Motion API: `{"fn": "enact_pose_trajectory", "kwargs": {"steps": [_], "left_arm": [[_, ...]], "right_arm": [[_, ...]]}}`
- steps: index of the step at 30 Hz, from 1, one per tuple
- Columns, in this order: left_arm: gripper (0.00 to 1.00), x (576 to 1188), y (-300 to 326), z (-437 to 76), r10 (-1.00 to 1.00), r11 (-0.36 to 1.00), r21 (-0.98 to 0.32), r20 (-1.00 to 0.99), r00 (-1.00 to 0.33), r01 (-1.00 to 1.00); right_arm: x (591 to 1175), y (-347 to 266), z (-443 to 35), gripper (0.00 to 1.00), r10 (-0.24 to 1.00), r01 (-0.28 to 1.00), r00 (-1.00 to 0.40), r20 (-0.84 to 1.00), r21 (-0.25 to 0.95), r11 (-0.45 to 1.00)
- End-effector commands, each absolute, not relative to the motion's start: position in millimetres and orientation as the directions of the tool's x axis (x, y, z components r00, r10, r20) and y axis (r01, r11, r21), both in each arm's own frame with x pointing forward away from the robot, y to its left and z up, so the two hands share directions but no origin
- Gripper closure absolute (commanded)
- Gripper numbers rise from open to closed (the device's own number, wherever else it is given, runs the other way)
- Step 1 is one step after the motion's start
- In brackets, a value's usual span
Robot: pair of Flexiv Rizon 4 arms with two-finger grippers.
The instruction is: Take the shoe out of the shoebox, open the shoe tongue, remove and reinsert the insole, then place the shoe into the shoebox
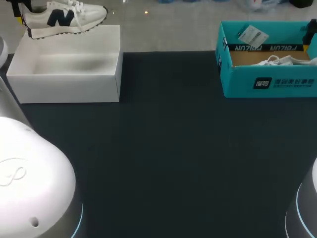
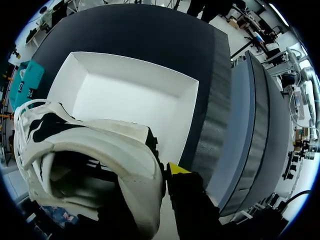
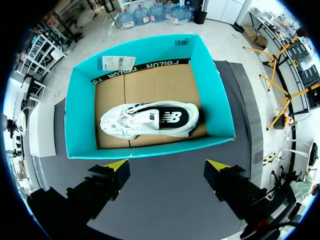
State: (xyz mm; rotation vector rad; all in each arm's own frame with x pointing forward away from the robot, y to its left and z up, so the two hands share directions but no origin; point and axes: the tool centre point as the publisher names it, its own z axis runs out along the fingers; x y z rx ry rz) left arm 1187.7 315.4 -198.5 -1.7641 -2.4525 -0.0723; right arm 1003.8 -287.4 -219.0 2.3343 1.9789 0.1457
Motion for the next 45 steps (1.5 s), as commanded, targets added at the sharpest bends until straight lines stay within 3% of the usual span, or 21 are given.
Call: {"fn": "enact_pose_trajectory", "kwargs": {"steps": [1,26,35,45], "left_arm": [[1.00,1176,309,-148,0.941,0.310,0.030,0.132,-0.312,0.950],[1.00,1174,308,-145,0.942,0.306,0.047,0.127,-0.310,0.951],[1.00,1101,246,-132,0.921,0.278,0.076,0.261,-0.288,0.958],[1.00,1012,192,-130,0.903,0.312,0.110,0.273,-0.331,0.944]], "right_arm": [[1004,-288,-219,0.00,0.987,0.979,0.162,0.022,0.122,-0.164],[1004,-288,-219,0.00,0.987,0.979,0.162,0.022,0.122,-0.164],[1004,-288,-219,0.00,0.987,0.979,0.162,0.022,0.122,-0.164],[1004,-288,-219,0.00,0.987,0.979,0.162,0.022,0.122,-0.164]]}}
